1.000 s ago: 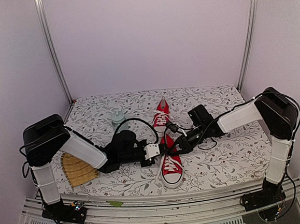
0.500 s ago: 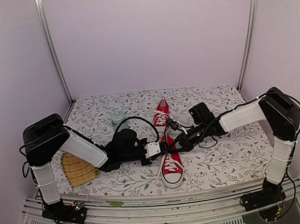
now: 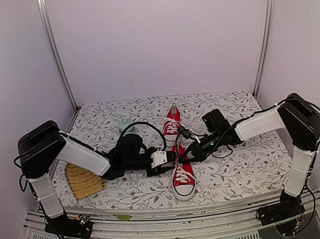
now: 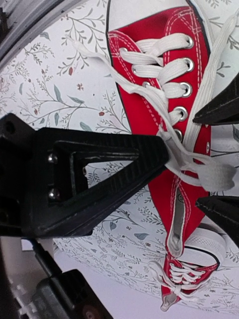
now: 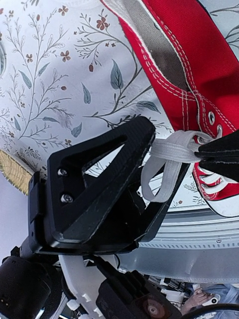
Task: Tie the shoes
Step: Cross the half-tied shoelace with the shoelace loop.
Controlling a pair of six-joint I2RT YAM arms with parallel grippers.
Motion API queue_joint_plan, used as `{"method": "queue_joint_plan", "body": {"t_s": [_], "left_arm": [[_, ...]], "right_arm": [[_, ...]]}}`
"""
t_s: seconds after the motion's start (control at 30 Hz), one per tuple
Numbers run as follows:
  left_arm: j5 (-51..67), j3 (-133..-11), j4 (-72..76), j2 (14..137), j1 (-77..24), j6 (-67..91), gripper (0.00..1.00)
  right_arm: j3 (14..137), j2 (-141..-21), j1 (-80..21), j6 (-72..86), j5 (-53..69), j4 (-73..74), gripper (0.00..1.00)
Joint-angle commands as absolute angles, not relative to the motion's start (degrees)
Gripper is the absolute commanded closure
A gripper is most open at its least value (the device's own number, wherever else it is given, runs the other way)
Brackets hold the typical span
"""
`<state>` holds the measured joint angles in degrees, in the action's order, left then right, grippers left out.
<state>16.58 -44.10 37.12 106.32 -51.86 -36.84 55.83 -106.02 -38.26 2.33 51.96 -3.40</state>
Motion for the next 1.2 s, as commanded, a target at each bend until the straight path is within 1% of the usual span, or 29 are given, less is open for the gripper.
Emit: {"method": "queue_joint_plan", "body": {"t_s": [0.0,0.07,0.17,0.27,0.33,0.4,0.5,0.6,0.7,0.73,0.77,0.8,1.03,1.07,1.13,1.17], "left_arm": [[21.74,-46.74,32.10,106.86,-50.98,-37.09,0.52],[22.64,-47.88,31.30,107.48,-50.85,-37.07,0.55],[22.54,-48.91,31.02,108.45,-50.71,-37.35,0.64],[22.24,-49.91,31.22,109.18,-50.70,-37.34,0.67],[22.47,-50.45,31.37,109.78,-50.66,-37.40,0.71],[22.21,-50.94,31.35,110.23,-50.66,-37.44,0.77],[21.39,-51.11,31.42,110.56,-50.66,-37.70,0.87],[20.62,-50.83,31.55,110.36,-50.63,-37.69,0.88],[19.73,-50.32,32.29,110.11,-50.62,-37.48,0.92],[19.00,-50.20,32.80,110.04,-50.59,-37.29,0.94],[18.02,-50.11,33.39,110.12,-50.55,-36.96,0.99],[16.90,-50.10,34.00,110.25,-50.58,-36.65,1.00],[12.15,-49.15,37.95,110.98,-51.07,-36.21,1.00],[11.74,-48.87,38.76,110.99,-51.13,-36.09,1.00],[11.37,-48.47,40.04,111.08,-51.44,-35.79,1.00],[11.32,-48.29,40.45,111.10,-51.61,-35.77,1.00]], "right_arm": [[55.71,-103.30,-38.67,1.80,52.39,-3.03,0.99],[55.67,-103.06,-38.68,1.61,52.29,-3.03,0.99],[55.72,-103.08,-38.67,1.51,52.49,-3.03,0.99],[55.72,-103.19,-38.68,1.49,52.95,-3.07,0.99],[55.67,-103.25,-38.67,1.49,53.12,-3.03,0.99],[55.71,-103.25,-38.67,1.43,53.22,-2.79,0.99],[55.71,-102.95,-38.67,1.32,53.22,-2.57,0.99],[55.53,-102.79,-38.67,1.07,53.12,-2.06,0.99],[55.53,-102.53,-38.69,0.82,53.39,-1.55,0.99],[55.52,-102.39,-38.67,0.73,53.48,-1.33,0.99],[55.49,-102.26,-38.67,0.64,53.54,-1.10,0.99],[55.54,-102.09,-38.72,0.62,53.76,-0.79,0.99],[55.41,-101.52,-38.67,-1.75,55.59,0.90,0.99],[55.38,-101.59,-38.63,-1.98,55.54,1.31,0.98],[55.25,-101.37,-37.61,-1.97,56.11,1.34,0.84],[55.08,-101.14,-36.46,-1.50,57.14,0.71,0.75]]}}
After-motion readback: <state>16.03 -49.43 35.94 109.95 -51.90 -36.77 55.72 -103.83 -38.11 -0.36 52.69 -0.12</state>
